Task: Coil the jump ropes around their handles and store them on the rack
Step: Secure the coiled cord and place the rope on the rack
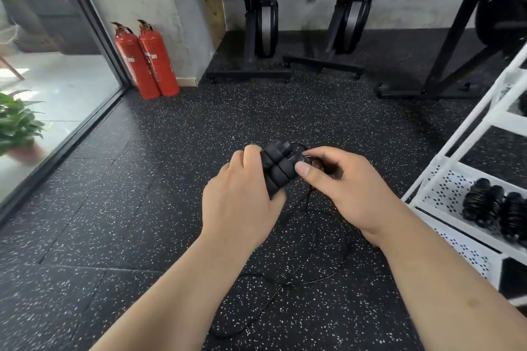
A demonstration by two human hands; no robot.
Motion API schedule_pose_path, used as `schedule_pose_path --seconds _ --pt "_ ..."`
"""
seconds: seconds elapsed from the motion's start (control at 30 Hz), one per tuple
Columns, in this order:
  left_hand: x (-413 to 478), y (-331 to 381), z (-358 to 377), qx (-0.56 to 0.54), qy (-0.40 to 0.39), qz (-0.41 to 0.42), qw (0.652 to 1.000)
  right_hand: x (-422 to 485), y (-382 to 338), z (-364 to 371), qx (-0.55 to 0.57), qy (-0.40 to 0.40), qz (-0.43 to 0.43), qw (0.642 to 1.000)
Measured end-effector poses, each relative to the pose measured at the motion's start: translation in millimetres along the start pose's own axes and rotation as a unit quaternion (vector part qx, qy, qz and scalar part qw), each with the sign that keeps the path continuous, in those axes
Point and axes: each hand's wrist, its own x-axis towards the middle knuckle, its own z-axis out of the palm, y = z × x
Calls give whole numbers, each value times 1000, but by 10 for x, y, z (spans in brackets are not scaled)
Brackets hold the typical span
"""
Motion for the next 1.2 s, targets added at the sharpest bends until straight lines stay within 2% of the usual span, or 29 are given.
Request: schedule_pose_path --seconds 0.23,0.33,0.4,0.57,0.67,0.8,0.9,1.0,1.1,1.17,1.2 --pt "-10 16 -26 -58 -23 -27 998 0 -1 -3 11 -4 3 1000" --pt "-6 1 -19 -81 -49 -37 995 21 52 -5 -11 30 -7 999" --pt "-3 -10 -22 -114 -77 -40 990 27 57 -4 -67 61 -24 996" --pt "42 -34 -43 -276 -172 -71 943 19 34 0 -93 40 -34 994" --pt "49 -38 -6 -408 -199 -118 883 55 45 4 -133 77 -53 987" --pt "16 33 29 -564 -190 -222 772 102 35 25 -143 104 -37 984" --pt "5 86 55 -632 -171 -300 693 92 12 123 -126 100 -11 987" --pt "26 115 67 -696 -145 -382 591 67 -30 287 -83 99 17 991" --pt "70 97 94 -737 -125 -427 509 26 -35 458 -76 84 11 994" --pt "101 79 119 -749 -115 -446 476 -4 -28 557 -100 83 -4 992" --pt "111 78 115 -745 -108 -455 475 -18 -25 601 -119 87 -14 989"
